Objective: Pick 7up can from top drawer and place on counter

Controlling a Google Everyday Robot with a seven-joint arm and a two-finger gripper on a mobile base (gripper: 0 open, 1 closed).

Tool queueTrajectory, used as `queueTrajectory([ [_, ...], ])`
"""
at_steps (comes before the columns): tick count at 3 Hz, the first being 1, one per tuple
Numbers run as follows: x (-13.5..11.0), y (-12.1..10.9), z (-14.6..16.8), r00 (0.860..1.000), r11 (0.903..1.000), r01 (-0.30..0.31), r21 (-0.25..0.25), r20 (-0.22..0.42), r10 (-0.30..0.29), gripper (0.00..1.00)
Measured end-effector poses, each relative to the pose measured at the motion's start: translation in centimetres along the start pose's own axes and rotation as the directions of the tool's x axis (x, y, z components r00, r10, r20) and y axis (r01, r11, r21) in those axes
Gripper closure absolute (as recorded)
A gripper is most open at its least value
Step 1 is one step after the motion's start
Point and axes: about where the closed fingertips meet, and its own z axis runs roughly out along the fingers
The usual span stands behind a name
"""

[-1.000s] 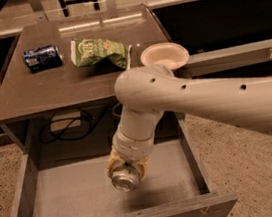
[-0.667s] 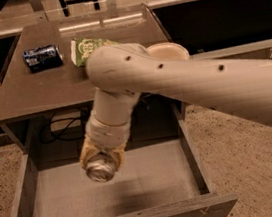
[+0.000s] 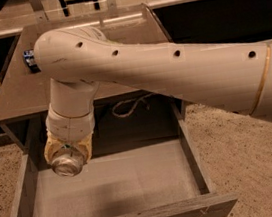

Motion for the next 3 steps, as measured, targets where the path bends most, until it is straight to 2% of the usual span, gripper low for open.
queueTrajectory([
  [1, 0.8, -0.8, -0.9, 0.999, 0.9996, -0.015, -0.022, -0.047, 0.014, 1.00],
  [2, 4.4, -1.8, -2.3, 0.994, 0.9980, -0.008, -0.063, -0.110, 0.000, 1.00],
  [3, 9.6, -3.0, -3.6, 0.988, 0.9929, 0.030, -0.115, -0.145, -0.047, 1.00],
])
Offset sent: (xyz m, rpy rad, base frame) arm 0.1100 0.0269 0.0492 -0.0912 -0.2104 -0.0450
